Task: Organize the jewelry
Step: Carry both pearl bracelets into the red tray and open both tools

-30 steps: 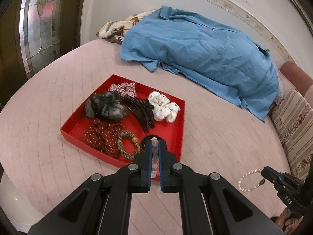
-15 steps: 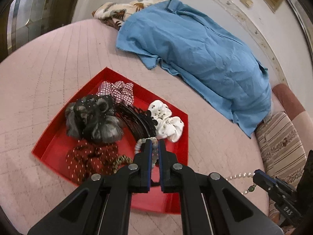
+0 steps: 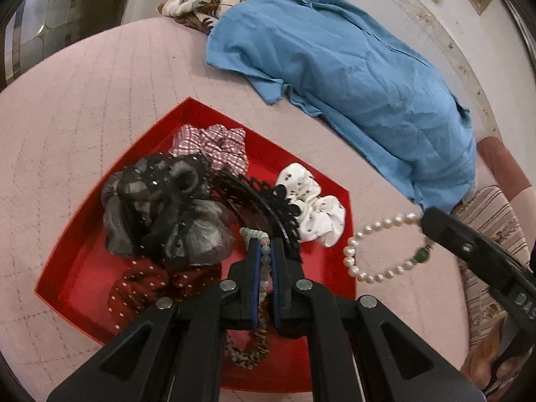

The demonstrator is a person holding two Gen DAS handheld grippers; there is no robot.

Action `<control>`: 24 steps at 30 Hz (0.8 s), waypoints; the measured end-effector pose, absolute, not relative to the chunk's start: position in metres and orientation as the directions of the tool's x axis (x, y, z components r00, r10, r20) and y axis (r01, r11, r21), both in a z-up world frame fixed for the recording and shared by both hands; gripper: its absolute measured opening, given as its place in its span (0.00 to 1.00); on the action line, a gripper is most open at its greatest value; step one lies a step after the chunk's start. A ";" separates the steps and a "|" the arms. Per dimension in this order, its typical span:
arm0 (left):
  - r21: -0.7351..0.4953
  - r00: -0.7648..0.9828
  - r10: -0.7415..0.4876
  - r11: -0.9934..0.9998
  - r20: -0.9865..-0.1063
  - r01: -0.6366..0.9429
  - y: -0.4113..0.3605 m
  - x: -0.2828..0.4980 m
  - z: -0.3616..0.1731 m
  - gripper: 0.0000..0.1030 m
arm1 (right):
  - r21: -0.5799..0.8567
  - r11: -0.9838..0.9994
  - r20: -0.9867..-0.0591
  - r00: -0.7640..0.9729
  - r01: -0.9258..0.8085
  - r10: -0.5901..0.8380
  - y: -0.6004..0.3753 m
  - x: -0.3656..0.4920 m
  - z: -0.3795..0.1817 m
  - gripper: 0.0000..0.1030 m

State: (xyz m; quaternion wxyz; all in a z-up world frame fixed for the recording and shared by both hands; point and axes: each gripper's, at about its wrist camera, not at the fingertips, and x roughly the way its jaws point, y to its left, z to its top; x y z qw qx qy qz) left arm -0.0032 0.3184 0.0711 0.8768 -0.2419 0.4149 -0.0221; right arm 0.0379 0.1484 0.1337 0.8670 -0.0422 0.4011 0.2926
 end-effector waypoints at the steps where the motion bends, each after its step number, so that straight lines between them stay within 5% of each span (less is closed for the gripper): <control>1: -0.429 0.658 -0.223 0.888 -0.719 -0.168 0.318 -0.003 0.071 0.06 | 0.151 0.828 -0.728 0.505 -0.540 0.463 0.153 0.042 0.128 0.10; 14: -0.219 0.627 -0.035 0.951 -0.779 -0.219 0.308 0.001 0.063 0.06 | 0.149 0.860 -0.808 0.441 -0.488 0.391 0.165 0.070 0.068 0.11; 24: -0.166 0.616 -0.004 0.964 -0.787 -0.206 0.302 0.001 0.063 0.06 | 0.175 0.876 -0.829 0.412 -0.450 0.378 0.160 0.079 0.052 0.11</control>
